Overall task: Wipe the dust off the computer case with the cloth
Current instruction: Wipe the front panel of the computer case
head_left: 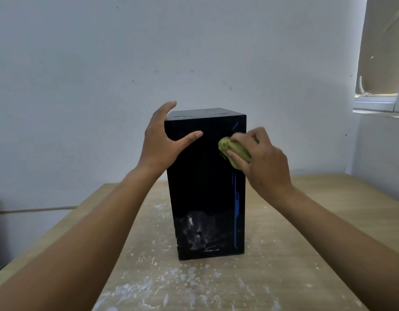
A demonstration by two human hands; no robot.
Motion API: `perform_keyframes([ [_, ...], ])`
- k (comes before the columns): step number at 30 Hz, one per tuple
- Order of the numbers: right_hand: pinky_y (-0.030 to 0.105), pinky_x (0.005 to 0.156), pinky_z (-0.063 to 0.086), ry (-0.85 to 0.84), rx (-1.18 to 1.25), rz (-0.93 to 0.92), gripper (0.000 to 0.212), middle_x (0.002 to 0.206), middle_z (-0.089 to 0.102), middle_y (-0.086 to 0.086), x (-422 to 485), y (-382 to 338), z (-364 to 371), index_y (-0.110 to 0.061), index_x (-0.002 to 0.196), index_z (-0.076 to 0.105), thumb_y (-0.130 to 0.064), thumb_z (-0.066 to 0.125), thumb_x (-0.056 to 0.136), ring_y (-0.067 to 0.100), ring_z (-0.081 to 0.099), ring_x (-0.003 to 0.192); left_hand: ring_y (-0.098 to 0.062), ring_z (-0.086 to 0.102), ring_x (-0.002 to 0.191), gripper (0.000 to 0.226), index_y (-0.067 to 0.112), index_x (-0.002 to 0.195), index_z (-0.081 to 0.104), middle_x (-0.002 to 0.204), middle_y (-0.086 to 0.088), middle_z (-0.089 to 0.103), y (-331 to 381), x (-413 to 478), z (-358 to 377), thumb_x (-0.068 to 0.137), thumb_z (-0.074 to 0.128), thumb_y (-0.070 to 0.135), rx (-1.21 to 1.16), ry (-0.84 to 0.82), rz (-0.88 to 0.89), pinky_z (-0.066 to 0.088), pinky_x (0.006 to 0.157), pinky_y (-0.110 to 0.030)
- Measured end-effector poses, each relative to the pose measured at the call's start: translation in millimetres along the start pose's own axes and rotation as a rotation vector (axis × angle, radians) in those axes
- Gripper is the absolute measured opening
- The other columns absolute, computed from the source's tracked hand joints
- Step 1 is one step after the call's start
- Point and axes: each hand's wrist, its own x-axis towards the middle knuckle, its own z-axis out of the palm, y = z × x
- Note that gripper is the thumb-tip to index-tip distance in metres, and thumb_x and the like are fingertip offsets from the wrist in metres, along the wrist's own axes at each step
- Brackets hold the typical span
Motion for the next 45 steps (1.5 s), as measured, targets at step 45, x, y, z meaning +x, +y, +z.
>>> perform_keyframes([
  [45,0.025,0.039,0.042,-0.321,-0.108,-0.120,0.046,0.094,0.054,0.002,-171,24,49,-0.022,0.104,0.060,-0.020,0.087,0.066,0.017,0.054,0.059,-0.022,0.057,0.121,0.085,0.032,0.135,0.056,0.133,0.007,0.062,23,28,-17,0.067,0.057,0.084,0.636,-0.338,0.143,0.044,0.096,-0.035],
])
